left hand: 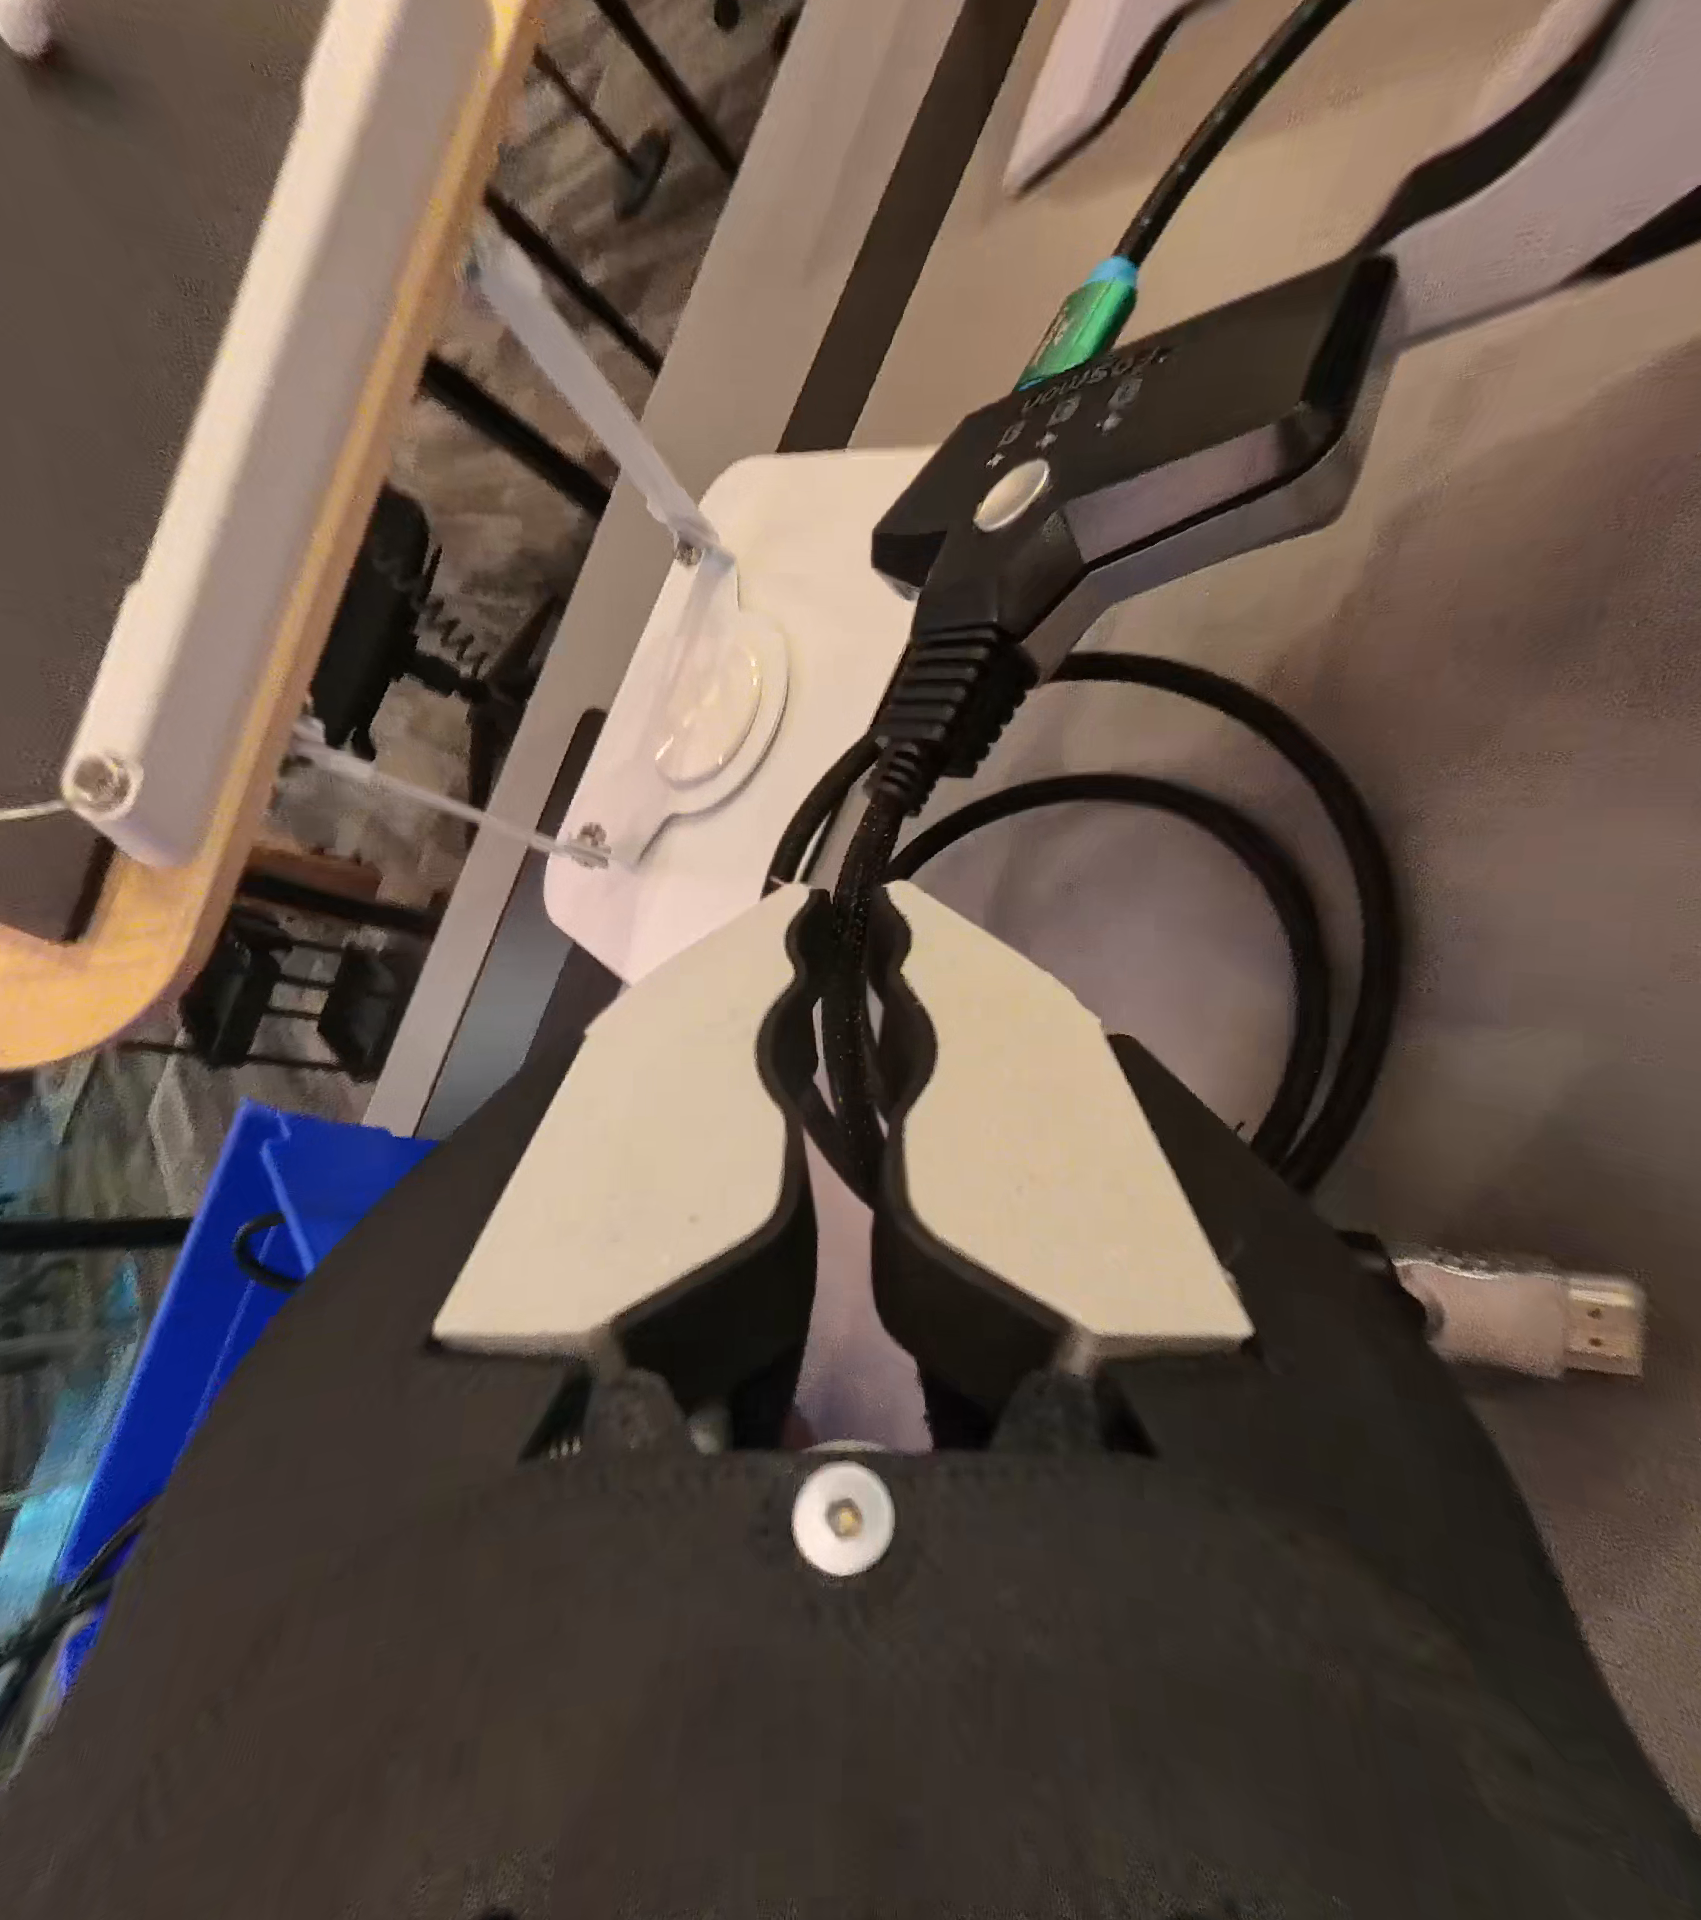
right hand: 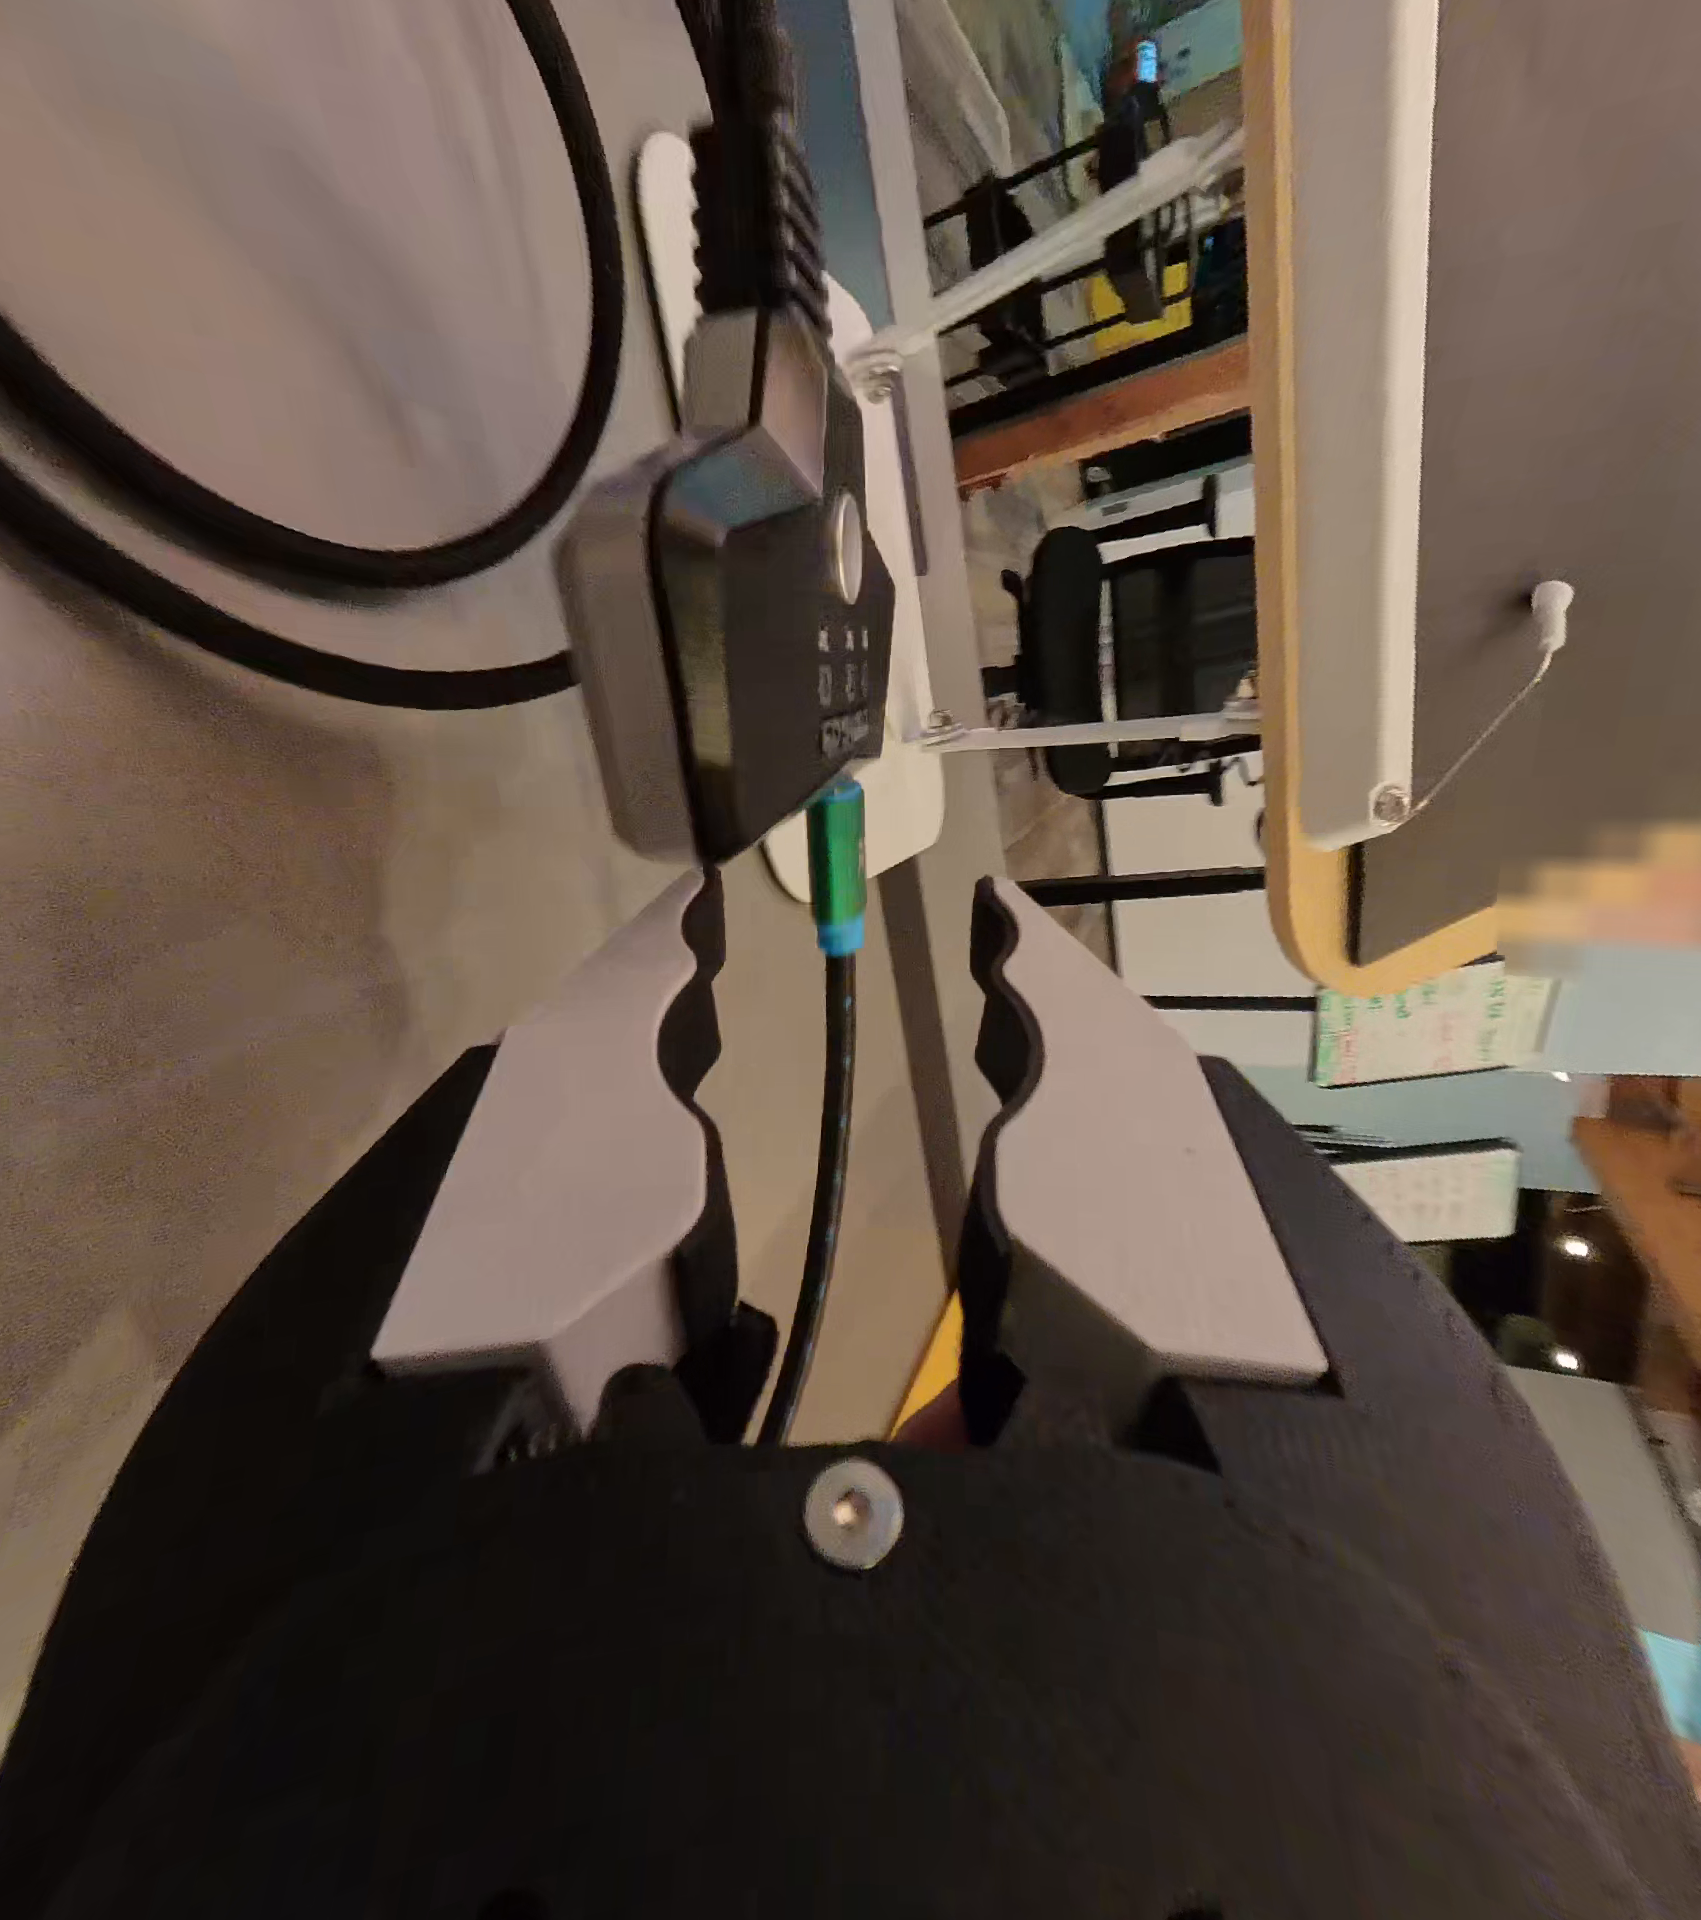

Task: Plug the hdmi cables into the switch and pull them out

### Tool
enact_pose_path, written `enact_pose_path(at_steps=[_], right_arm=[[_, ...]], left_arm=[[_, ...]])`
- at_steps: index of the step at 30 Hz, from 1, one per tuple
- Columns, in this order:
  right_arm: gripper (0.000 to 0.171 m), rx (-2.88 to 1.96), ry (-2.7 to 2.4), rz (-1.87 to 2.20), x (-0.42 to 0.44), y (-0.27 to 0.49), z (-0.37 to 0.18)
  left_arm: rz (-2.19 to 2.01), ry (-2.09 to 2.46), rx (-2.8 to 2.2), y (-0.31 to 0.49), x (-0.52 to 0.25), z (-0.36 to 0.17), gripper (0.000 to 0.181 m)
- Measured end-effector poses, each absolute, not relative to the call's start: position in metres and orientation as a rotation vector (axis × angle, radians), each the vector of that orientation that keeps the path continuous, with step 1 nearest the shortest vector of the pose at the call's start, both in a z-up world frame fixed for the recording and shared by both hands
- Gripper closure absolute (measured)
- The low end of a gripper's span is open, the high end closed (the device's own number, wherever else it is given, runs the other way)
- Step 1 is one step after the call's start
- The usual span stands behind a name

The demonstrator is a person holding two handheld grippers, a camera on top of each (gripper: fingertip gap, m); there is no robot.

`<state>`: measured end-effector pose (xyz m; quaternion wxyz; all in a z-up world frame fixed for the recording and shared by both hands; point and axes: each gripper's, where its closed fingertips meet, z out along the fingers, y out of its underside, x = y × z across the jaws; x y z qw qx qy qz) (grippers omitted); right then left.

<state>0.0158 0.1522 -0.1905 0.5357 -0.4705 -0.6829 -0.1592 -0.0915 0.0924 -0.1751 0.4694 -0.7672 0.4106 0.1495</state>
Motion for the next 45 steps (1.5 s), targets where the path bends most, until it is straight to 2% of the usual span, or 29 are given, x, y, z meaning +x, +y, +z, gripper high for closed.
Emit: enact_pose_path(at_steps=[2,4,5,8,9,10,11,16,19,22,26,28,31,35,37,41,43,45], right_arm=[[0.132,-1.080,-1.620,-0.389,0.009,0.164,-0.192],[0.160,-1.046,-1.568,-0.407,0.005,0.172,-0.185],[0.167,-1.042,-1.551,-0.402,0.004,0.174,-0.182],[0.166,-1.026,-1.543,-0.365,0.003,0.171,-0.171],[0.166,-1.012,-1.549,-0.365,0.003,0.169,-0.167],[0.166,-0.981,-1.547,-0.396,0.003,0.168,-0.161],[0.166,-0.946,-1.543,-0.423,0.003,0.166,-0.154],[0.168,-0.715,-1.531,-0.535,-0.007,0.143,-0.114],[0.167,-0.606,-1.529,-0.582,-0.016,0.126,-0.096],[0.165,-0.564,-1.514,-0.620,-0.019,0.117,-0.083],[0.162,-0.611,-1.522,-0.547,-0.016,0.118,-0.078],[0.139,-0.706,-1.588,-0.386,-0.015,0.113,-0.078],[0.133,-0.890,-1.671,0.102,-0.006,0.090,-0.068],[0.144,-0.893,-1.746,0.404,0.009,0.070,-0.056],[0.144,-0.902,-1.801,0.524,0.011,0.058,-0.059],[0.143,-0.852,-1.867,0.597,0.009,0.047,-0.069],[0.154,-0.805,-1.838,0.709,0.007,0.037,-0.062],[0.153,-0.803,-1.786,0.759,0.007,0.037,-0.059]], left_arm=[[0.346,1.008,-1.835,0.089,-0.087,-0.164,0.174],[0.302,1.023,-1.800,0.084,-0.082,-0.156,0.174],[0.308,1.020,-1.785,0.084,-0.082,-0.151,0.174],[0.303,1.061,-1.760,0.082,-0.085,-0.148,0.174],[0.276,1.073,-1.783,0.082,-0.086,-0.148,0.160],[0.238,1.089,-1.811,0.080,-0.087,-0.147,0.135],[0.201,1.097,-1.816,0.079,-0.086,-0.141,0.126],[0.008,1.279,-1.811,0.065,-0.056,-0.110,0.114],[-0.062,1.456,-1.925,0.056,-0.042,-0.128,0.117],[-0.076,1.536,-1.955,0.051,-0.035,-0.142,0.142],[-0.034,1.469,-1.912,0.057,-0.035,-0.139,0.146],[0.031,1.457,-1.889,0.060,-0.040,-0.138,0.146],[0.046,1.466,-1.832,0.056,-0.042,-0.133,0.147],[-0.010,1.524,-1.753,0.046,-0.039,-0.126,0.146],[-0.066,1.547,-1.720,0.040,-0.035,-0.122,0.147],[-0.138,1.611,-1.637,0.027,-0.027,-0.116,0.147],[-0.157,1.624,-1.600,0.023,-0.023,-0.115,0.147],[-0.203,1.584,-1.588,0.023,-0.022,-0.111,0.148]])
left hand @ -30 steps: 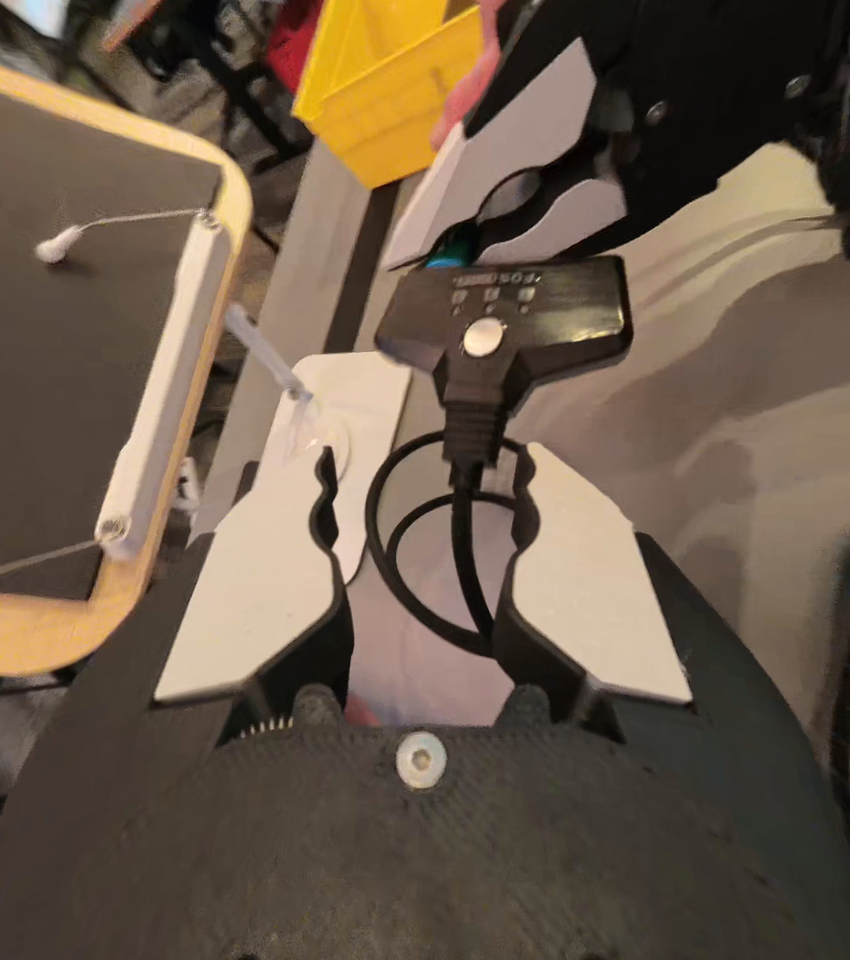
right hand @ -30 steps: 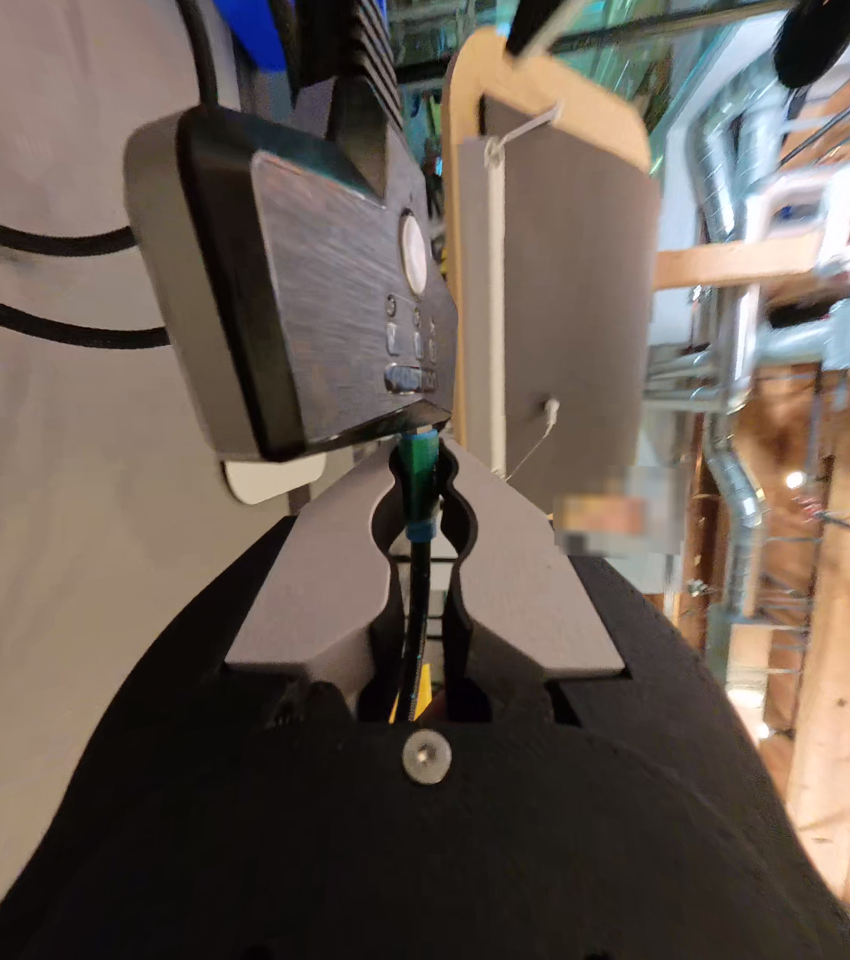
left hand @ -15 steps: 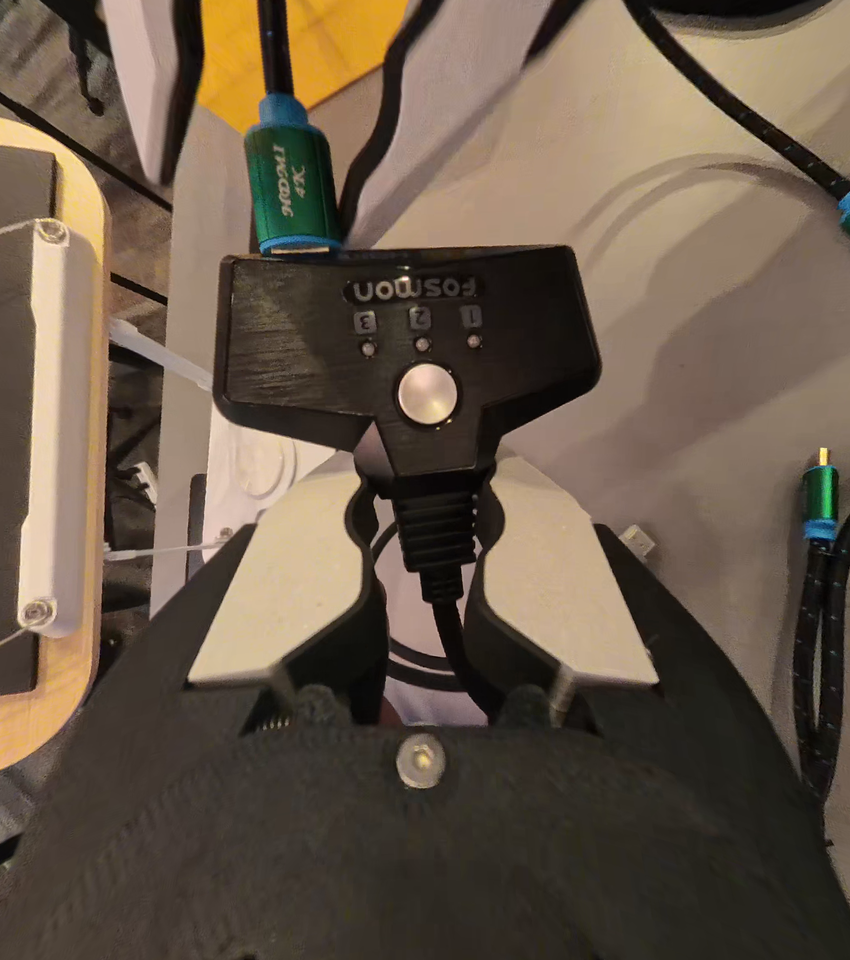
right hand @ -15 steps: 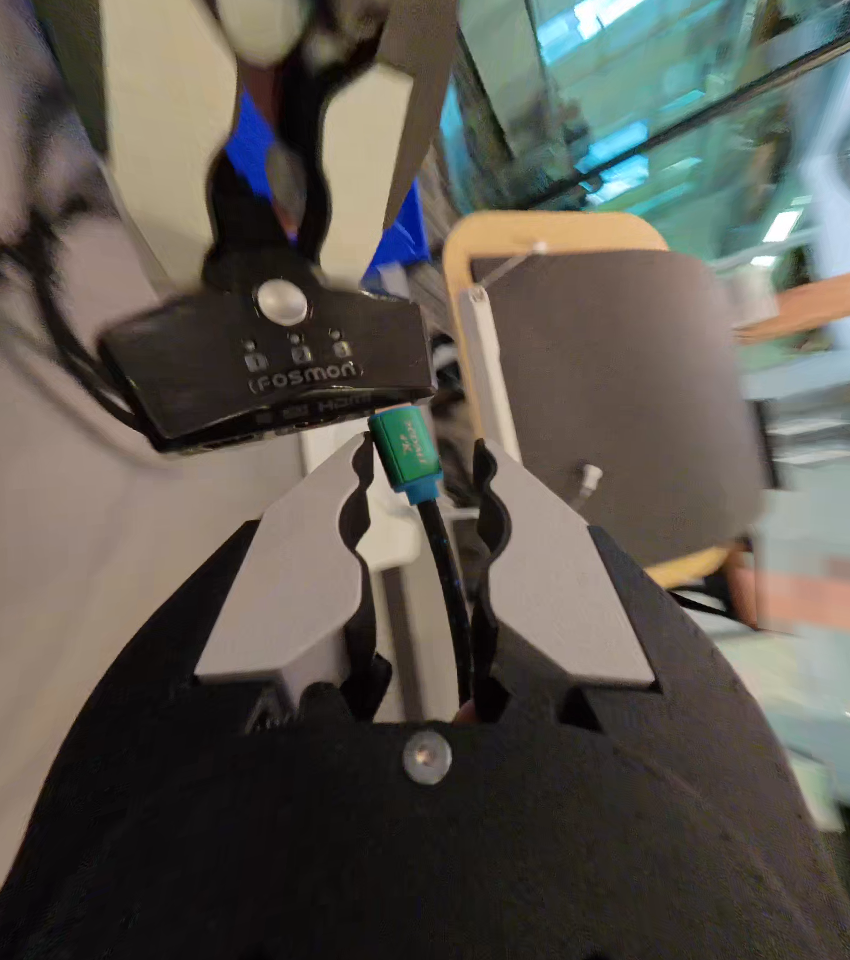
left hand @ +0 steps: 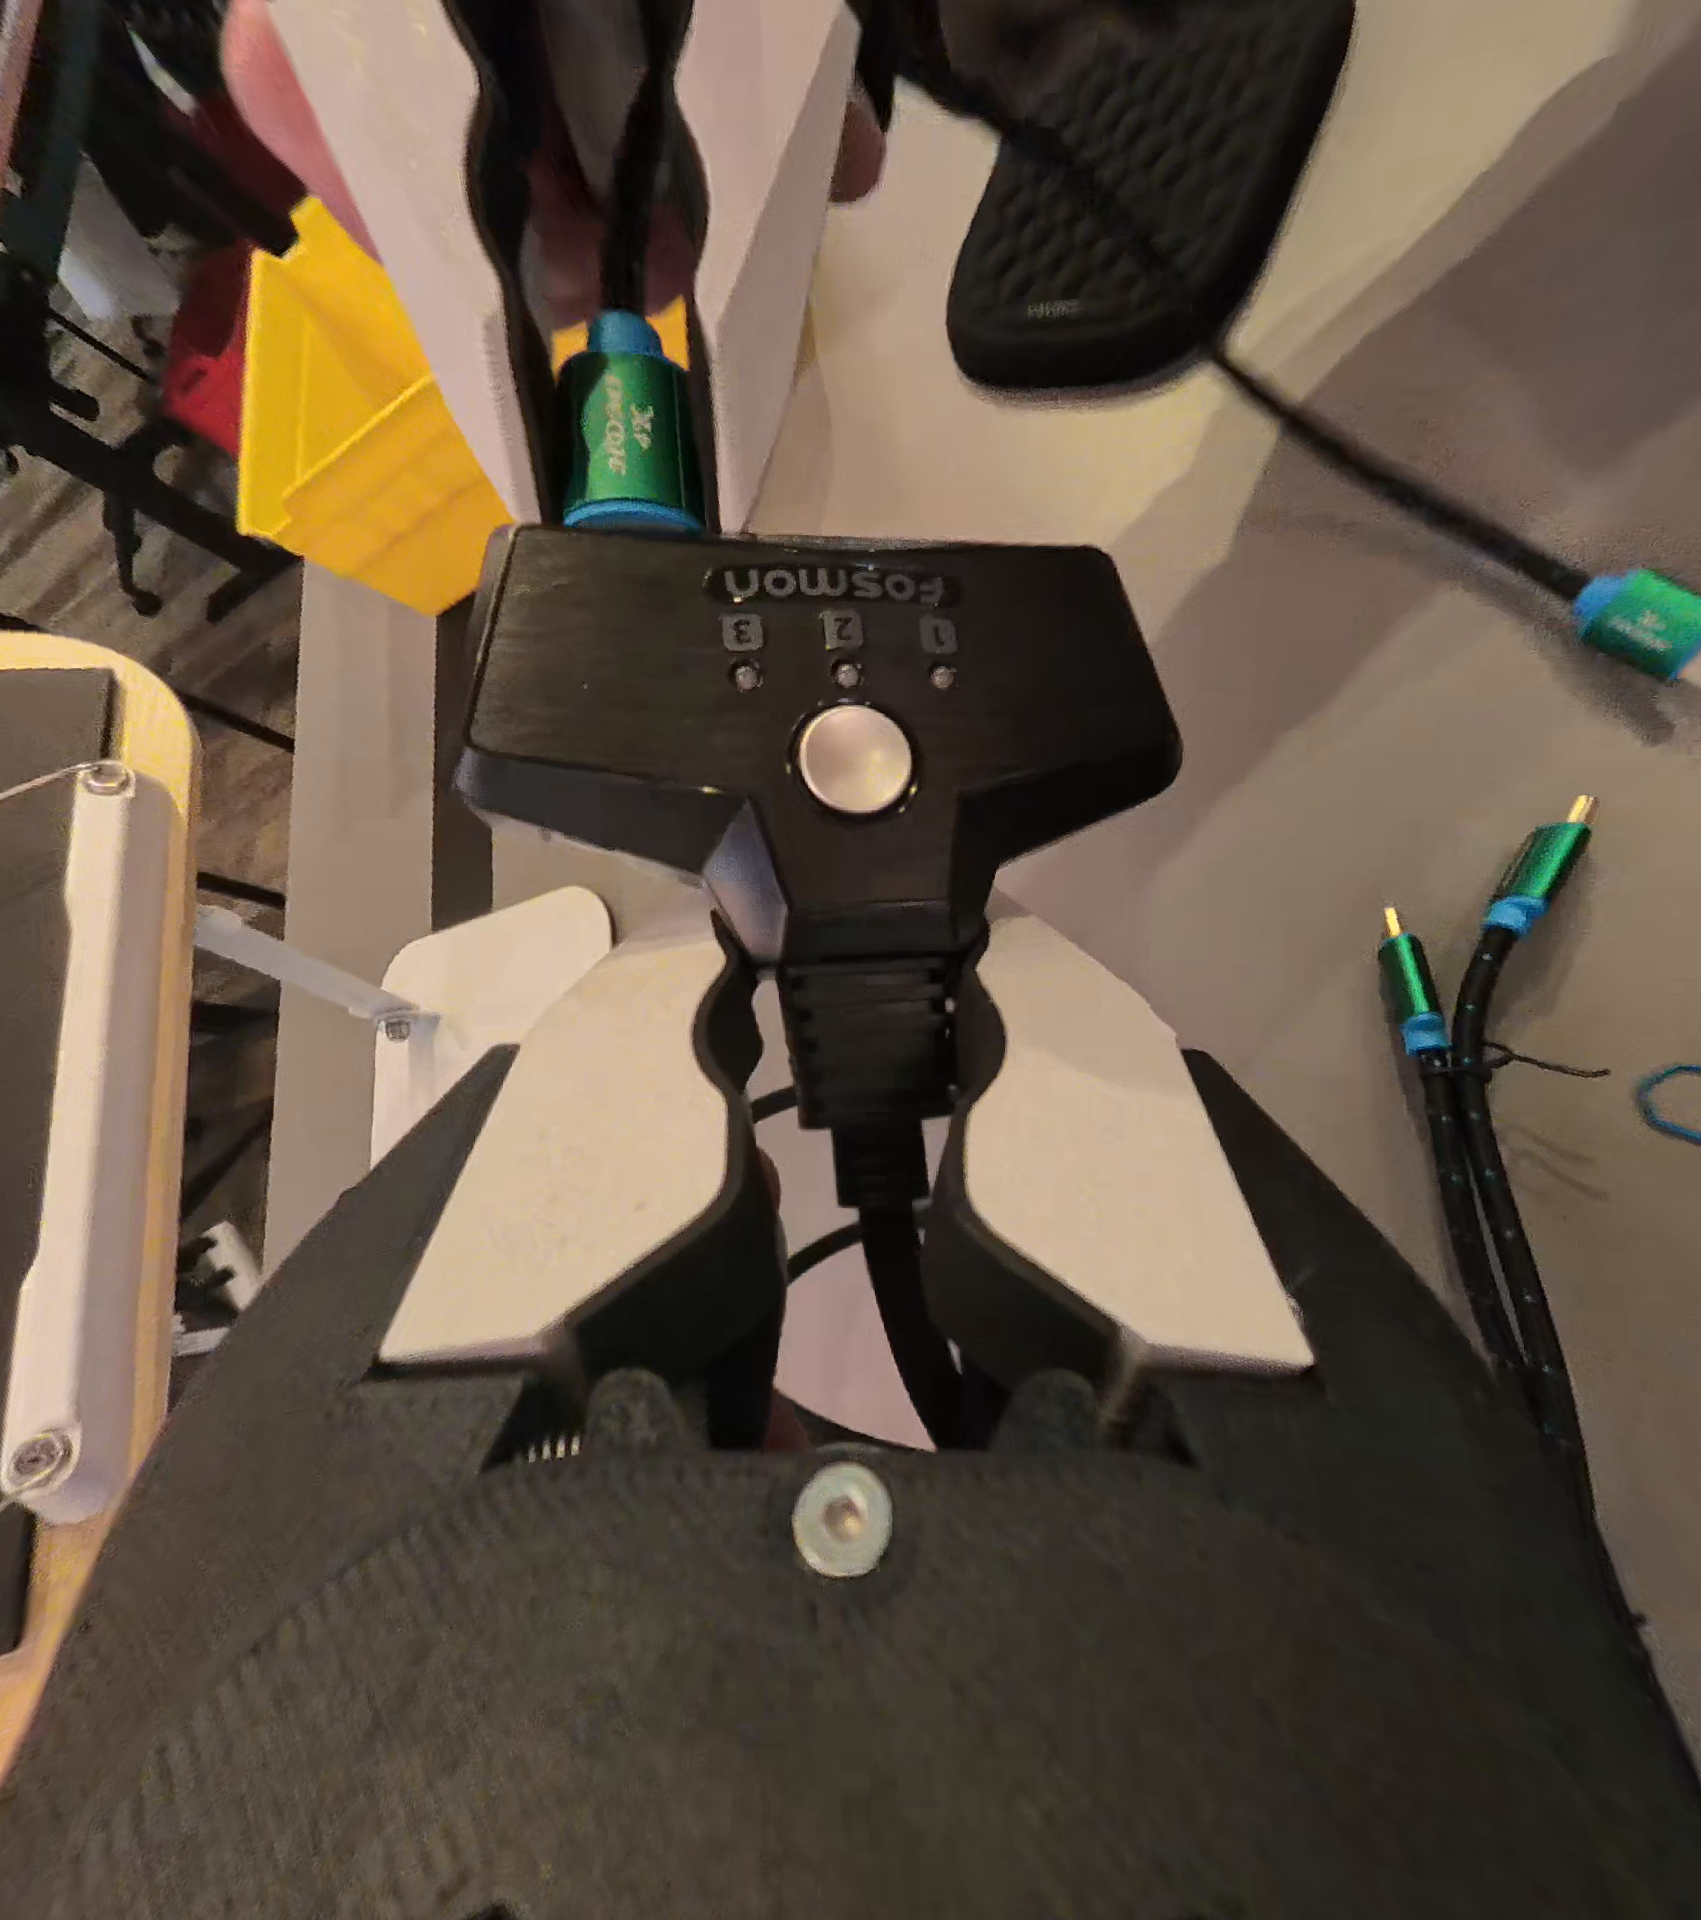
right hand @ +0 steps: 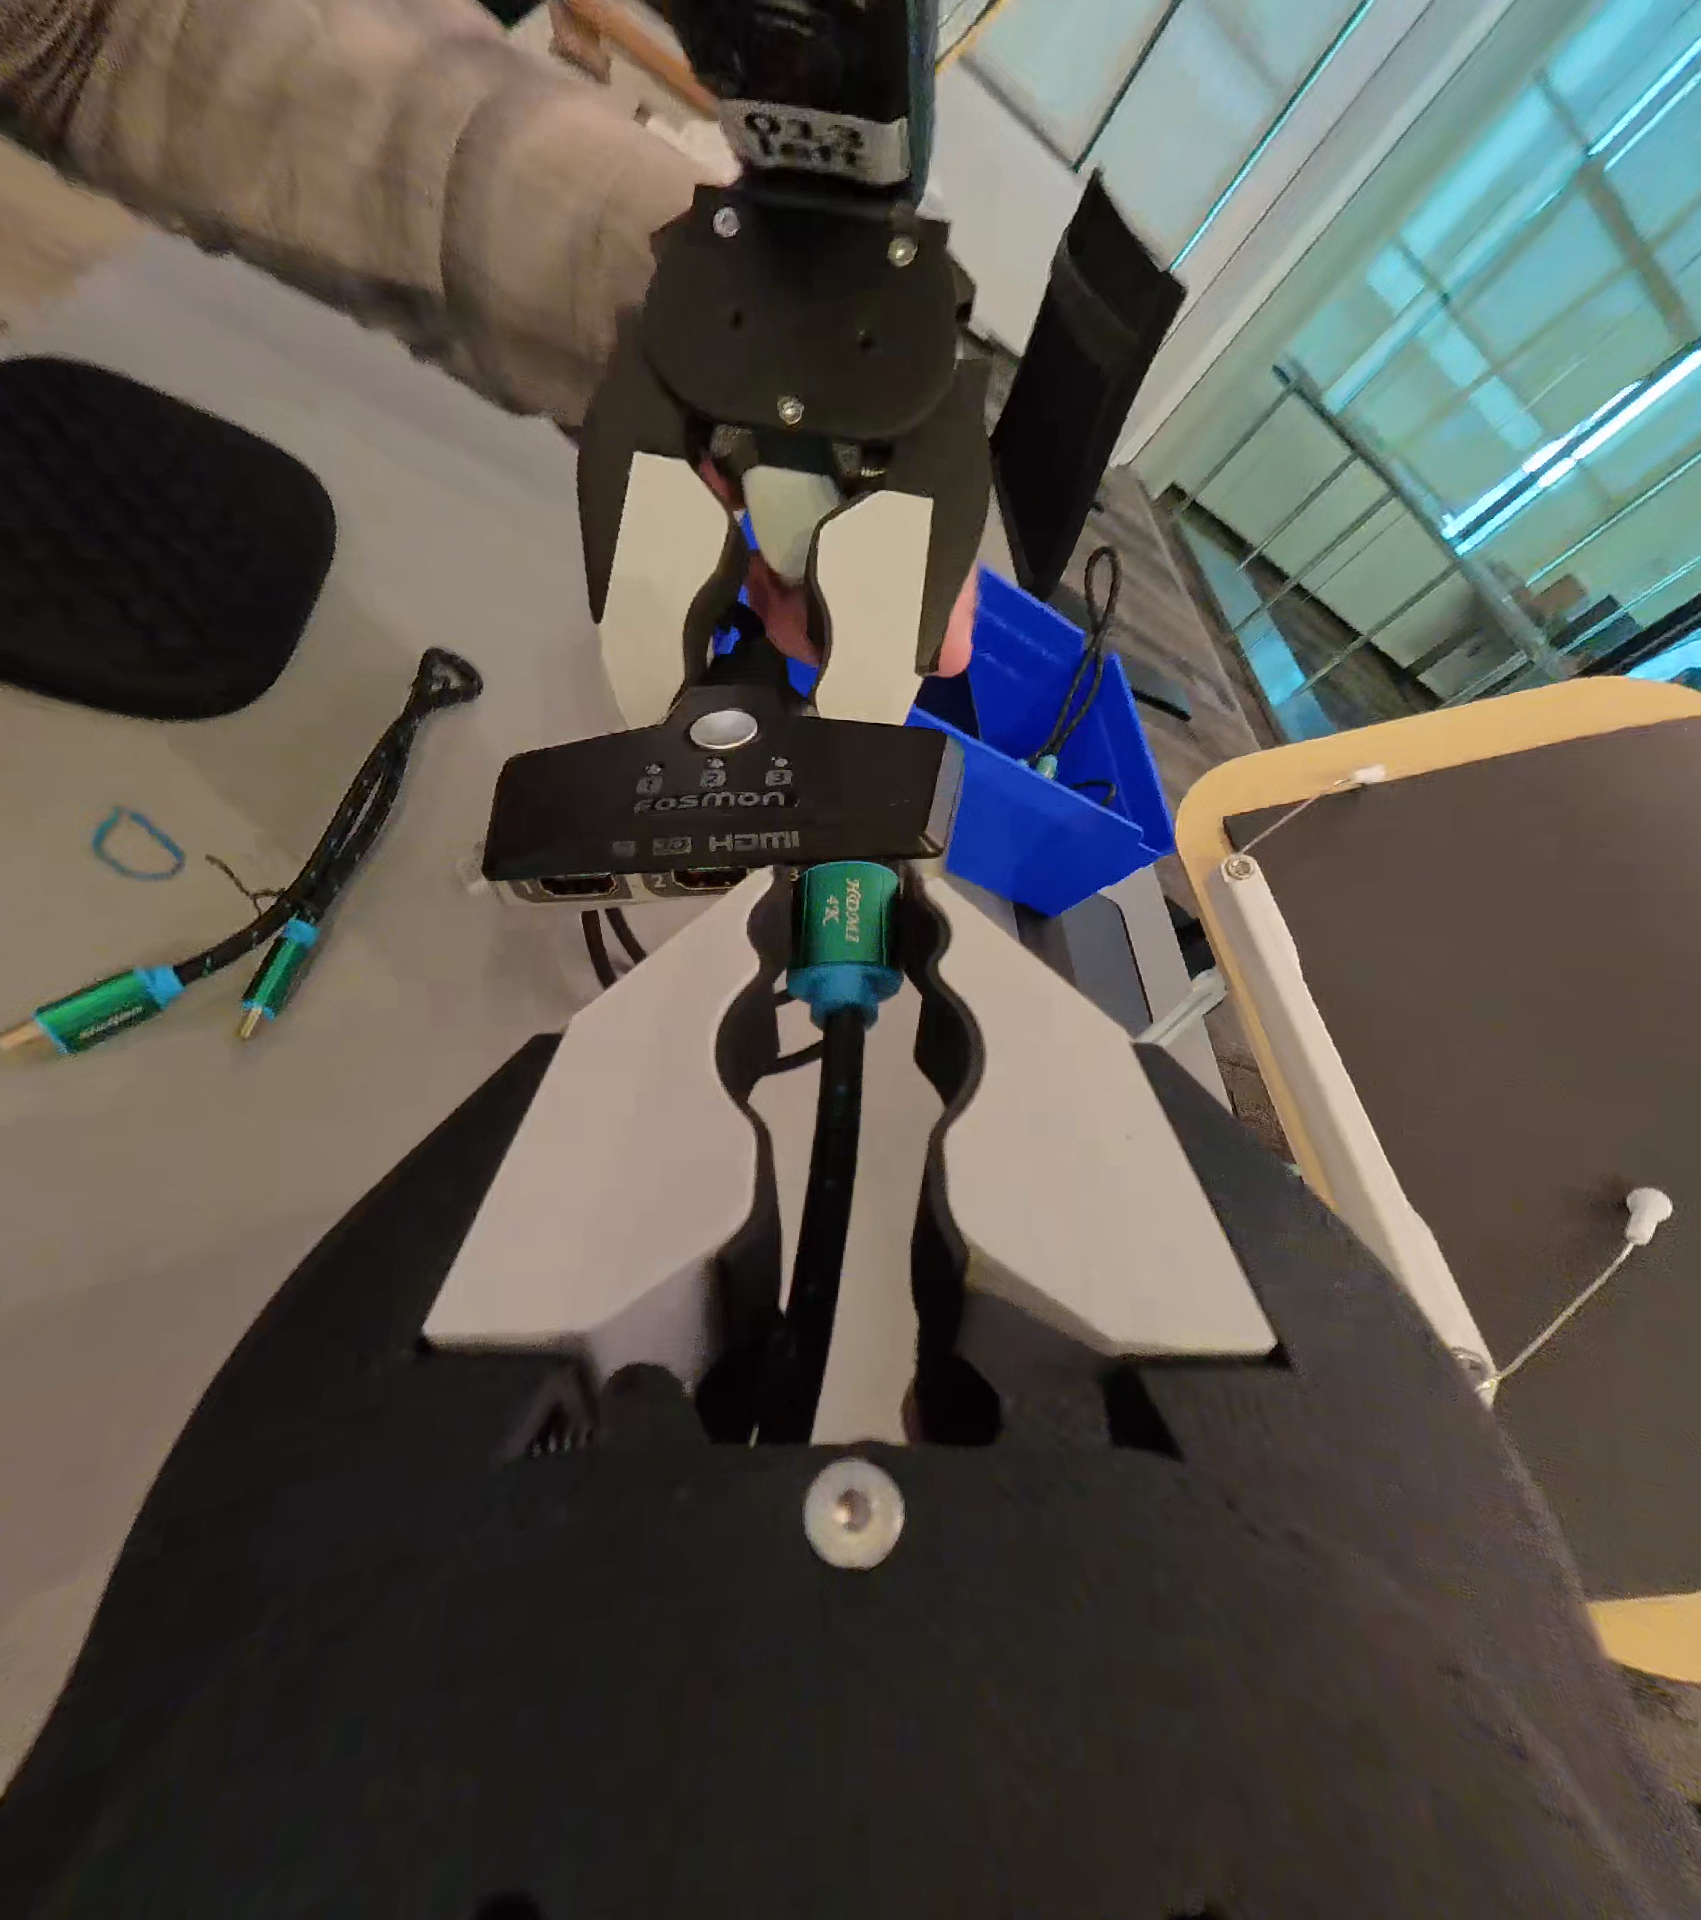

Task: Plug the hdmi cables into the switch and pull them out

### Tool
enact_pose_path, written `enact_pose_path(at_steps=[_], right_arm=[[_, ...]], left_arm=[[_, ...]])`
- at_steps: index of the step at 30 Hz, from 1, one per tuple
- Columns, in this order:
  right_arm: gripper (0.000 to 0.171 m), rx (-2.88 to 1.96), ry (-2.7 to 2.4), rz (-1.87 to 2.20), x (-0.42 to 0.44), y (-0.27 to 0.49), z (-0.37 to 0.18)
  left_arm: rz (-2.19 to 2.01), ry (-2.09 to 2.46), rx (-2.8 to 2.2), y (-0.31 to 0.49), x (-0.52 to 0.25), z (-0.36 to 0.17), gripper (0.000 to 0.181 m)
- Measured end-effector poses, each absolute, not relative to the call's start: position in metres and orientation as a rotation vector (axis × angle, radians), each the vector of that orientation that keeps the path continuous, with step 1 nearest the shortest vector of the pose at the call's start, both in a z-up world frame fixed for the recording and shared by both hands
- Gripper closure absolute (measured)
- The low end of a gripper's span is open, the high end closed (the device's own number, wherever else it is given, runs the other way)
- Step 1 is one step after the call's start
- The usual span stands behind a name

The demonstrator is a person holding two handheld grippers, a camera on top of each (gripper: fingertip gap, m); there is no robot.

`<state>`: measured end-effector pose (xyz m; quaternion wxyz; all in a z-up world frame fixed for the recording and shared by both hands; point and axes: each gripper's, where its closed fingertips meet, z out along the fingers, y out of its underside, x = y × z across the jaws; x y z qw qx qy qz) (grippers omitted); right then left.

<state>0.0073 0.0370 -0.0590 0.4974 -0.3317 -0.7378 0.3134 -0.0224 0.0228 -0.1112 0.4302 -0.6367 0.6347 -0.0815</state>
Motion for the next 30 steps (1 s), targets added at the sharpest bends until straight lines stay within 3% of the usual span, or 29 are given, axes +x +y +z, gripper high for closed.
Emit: enact_pose_path(at_steps=[21,25,27,30], right_arm=[[0.155,-0.804,-1.712,0.912,0.024,0.035,-0.062],[0.156,-0.862,-1.487,0.931,0.076,0.073,-0.026],[0.171,-0.872,-1.537,0.845,0.088,0.072,-0.031],[0.171,-0.899,-1.577,0.831,0.082,0.065,-0.034]], left_arm=[[-0.453,1.468,-1.523,0.017,-0.008,-0.114,0.158],[-0.483,1.273,-1.584,0.026,-0.050,-0.104,0.158],[-0.448,1.275,-1.584,0.021,-0.048,-0.099,0.158],[-0.317,1.357,-1.686,0.035,-0.037,-0.125,0.157]])
